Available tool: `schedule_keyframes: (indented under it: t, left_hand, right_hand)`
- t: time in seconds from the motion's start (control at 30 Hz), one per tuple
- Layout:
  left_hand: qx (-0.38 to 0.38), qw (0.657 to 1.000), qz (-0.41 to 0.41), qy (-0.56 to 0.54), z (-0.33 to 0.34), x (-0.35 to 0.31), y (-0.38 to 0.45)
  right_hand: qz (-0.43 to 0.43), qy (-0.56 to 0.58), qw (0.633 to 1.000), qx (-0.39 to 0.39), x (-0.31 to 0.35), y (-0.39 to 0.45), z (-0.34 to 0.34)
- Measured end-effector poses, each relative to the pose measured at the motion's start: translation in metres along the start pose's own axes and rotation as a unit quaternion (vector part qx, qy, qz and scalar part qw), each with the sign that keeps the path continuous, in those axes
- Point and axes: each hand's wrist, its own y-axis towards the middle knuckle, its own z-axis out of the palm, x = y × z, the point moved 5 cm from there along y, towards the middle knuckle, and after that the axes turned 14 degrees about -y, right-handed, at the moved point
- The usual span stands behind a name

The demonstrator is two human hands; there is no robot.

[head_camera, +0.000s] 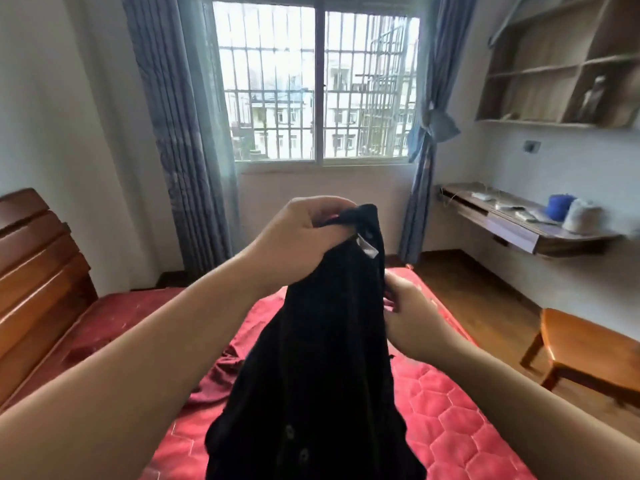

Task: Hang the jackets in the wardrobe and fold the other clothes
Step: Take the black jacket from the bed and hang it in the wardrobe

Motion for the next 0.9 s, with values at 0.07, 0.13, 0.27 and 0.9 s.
schedule_keyframes:
  t: [0.07, 0.13, 0.27, 0.9]
  left_hand:
    - [0.022, 1.000, -0.011, -0.002, -0.007, 0.003, -0.009]
    - [0.048, 0.999, -0.017, 0.018, -0.020, 0.005, -0.017]
    - [0.081, 0.991, 0.001, 0.109, -0.042, 0.013, -0.030]
    - [0.163, 0.920, 0.149, 0.324, 0.112, 0.013, -0.072]
  right_hand:
    - [0.067, 0.058, 0.995, 0.053, 0.000, -0.006, 0.009]
    - [0.081, 0.060, 0.993, 0.061, 0.000, -0.016, -0.001]
    - [0.054, -0.017, 0.997, -0.050, 0.021, -0.033, -0.057]
    - [0.181, -0.369, 0.888, -0.206, 0.137, -0.230, -0.251]
